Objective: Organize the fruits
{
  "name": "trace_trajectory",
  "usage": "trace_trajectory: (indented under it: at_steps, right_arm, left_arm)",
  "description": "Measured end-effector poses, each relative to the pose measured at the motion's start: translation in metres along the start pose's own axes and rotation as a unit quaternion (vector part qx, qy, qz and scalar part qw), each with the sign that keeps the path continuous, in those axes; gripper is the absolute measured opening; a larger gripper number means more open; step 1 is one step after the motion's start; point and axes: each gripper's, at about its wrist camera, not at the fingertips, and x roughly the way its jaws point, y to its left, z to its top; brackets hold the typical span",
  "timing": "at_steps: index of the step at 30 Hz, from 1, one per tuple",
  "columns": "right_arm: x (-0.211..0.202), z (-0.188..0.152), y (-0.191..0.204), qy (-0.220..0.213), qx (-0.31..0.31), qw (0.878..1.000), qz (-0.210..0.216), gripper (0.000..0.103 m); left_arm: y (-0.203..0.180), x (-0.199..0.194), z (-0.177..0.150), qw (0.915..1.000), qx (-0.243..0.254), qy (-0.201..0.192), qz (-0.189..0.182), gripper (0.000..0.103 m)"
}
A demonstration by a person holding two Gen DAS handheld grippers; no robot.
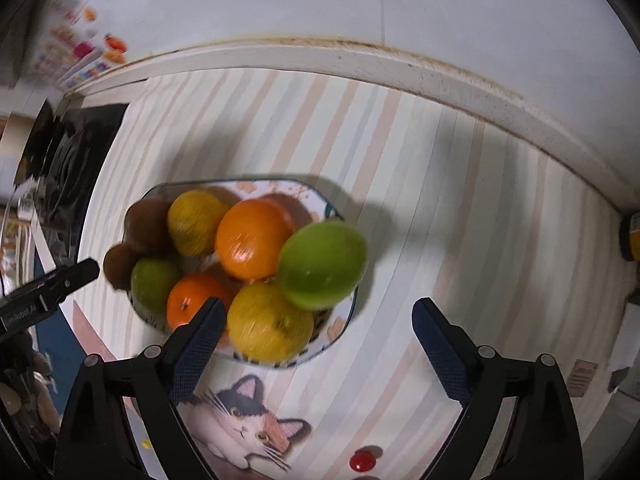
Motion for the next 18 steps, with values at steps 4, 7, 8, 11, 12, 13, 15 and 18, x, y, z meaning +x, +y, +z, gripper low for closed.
trace_trajectory:
  at_steps: [4, 7, 8, 11, 12, 13, 15, 18]
  right_arm:
    - [-0.016, -0.028, 0.014, -0.013, -0.028, 0.999, -0.012, 0.096]
    - [-0.024, -0.046, 0.018, -0.016, -0.039, 0.999, -0.016, 0.096]
    - [-0.025, -0.051, 0.019, -0.017, -0.041, 0.999, -0.016, 0.096]
    - [-0.033, -0.069, 0.02, -0.02, -0.047, 0.999, -0.015, 0.096]
    - [-0.036, -0.074, 0.02, -0.021, -0.048, 0.998, -0.016, 0.096]
    - [-0.038, -0.077, 0.02, -0.023, -0.049, 0.998, -0.016, 0.096]
    - [-0.044, -0.085, 0.019, -0.026, -0.051, 0.998, -0.015, 0.096]
    - [-0.057, -0.095, 0.018, -0.036, -0.053, 0.998, -0.013, 0.096]
  left_arm:
    - [-0.007, -0.015, -0.024, 0.9995, 0.006, -0.024, 0.02, 0.097]
    - [-0.012, -0.027, -0.043, 0.9984, 0.016, -0.041, 0.037, 0.097]
    - [-0.014, -0.03, -0.049, 0.9982, 0.019, -0.043, 0.038, 0.097]
    - [-0.017, -0.038, -0.067, 0.998, 0.022, -0.048, 0.033, 0.097]
    - [-0.017, -0.042, -0.072, 0.9979, 0.023, -0.051, 0.033, 0.097]
    - [-0.018, -0.045, -0.077, 0.9976, 0.024, -0.055, 0.034, 0.097]
    - [-0.021, -0.05, -0.084, 0.9973, 0.025, -0.06, 0.034, 0.097]
    - [-0.023, -0.061, -0.096, 0.9972, 0.023, -0.067, 0.026, 0.097]
